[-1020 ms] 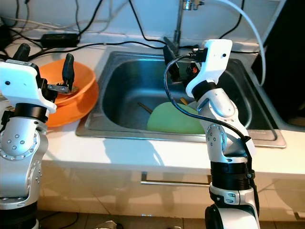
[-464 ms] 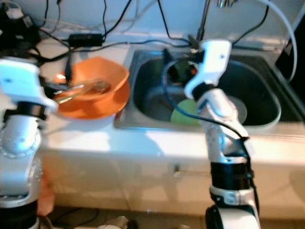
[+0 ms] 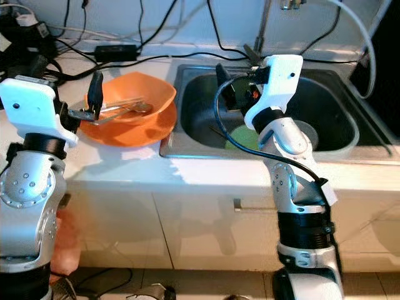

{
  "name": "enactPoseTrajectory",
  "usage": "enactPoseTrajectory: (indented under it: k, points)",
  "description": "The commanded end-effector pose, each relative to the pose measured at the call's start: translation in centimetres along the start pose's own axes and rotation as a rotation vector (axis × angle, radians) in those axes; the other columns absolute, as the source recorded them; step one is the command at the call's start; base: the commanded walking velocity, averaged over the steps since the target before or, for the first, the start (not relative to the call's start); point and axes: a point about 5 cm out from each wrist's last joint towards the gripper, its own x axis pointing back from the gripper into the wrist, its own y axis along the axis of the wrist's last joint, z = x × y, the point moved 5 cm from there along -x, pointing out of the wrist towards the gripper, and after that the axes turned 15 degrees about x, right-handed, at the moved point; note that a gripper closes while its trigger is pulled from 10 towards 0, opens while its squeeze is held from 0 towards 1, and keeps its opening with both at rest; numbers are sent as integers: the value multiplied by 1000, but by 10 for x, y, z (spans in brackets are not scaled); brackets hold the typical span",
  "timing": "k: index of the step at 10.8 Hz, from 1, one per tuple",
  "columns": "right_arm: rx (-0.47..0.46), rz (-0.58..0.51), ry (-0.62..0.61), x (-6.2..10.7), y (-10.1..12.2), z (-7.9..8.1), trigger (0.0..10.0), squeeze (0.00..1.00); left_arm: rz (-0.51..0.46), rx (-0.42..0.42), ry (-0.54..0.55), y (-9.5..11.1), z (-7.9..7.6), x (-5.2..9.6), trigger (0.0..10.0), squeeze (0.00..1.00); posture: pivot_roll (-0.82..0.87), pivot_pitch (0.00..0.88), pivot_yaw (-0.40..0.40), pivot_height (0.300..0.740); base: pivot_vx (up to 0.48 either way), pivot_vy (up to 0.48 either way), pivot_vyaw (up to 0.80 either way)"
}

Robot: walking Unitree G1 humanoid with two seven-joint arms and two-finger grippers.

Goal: Kitchen organization

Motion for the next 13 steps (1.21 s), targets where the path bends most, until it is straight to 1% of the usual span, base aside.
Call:
enactPoseTrajectory:
  k: [1, 3, 4, 5, 7, 8, 9, 10, 11, 13]
  points:
    - [17, 32, 35, 1, -6, 6, 10000, 0, 26, 12, -9, -6, -2, 2, 10000, 0, 92, 69, 10, 740, 0, 0, 0]
    - [35, 75, 118, 4, -15, 22, 10000, 0, 86, 72, 17, -18, 2, 1, 10000, 0, 90, 70, 7, 740, 0, 0, 0]
    - [35, 92, 149, 5, -18, 27, 10000, 0, 89, 83, 21, -18, 3, 1, 10000, 0, 90, 70, 7, 740, 0, 0, 0]
    - [48, 104, 187, 7, -21, 33, 10000, 0, 90, 103, 11, -16, 1, 0, 10000, 0, 89, 72, 7, 740, 458, 0, 0]
    - [51, 108, 192, 8, -21, 34, 10000, 0, 88, 101, 13, -15, 0, -3, 10000, 0, 88, 71, 8, 740, 465, 0, 0]
    - [51, 109, 194, 8, -21, 34, 10000, 0, 82, 108, 12, -15, 0, -2, 10000, 0, 88, 71, 9, 740, 0, 0, 0]
    - [49, 107, 194, 8, -21, 35, 10000, 0, 80, 100, 0, -15, -4, 0, 10000, 0, 88, 72, 8, 740, 0, 0, 0]
    - [48, 97, 184, 8, -19, 35, 10000, 0, 74, 109, -8, -14, -8, -1, 10000, 0, 88, 72, 8, 740, 0, 0, 0]
    - [57, 82, 183, 7, -16, 35, 10000, 0, 71, 116, -10, -13, -8, -1, 10000, 0, 86, 71, 6, 740, 0, 0, 0]
    - [27, -13, 137, 9, 4, 28, 10000, 0, 50, 99, 20, -9, 1, 1, 10000, 0, 86, 71, 6, 740, 0, 0, 0]
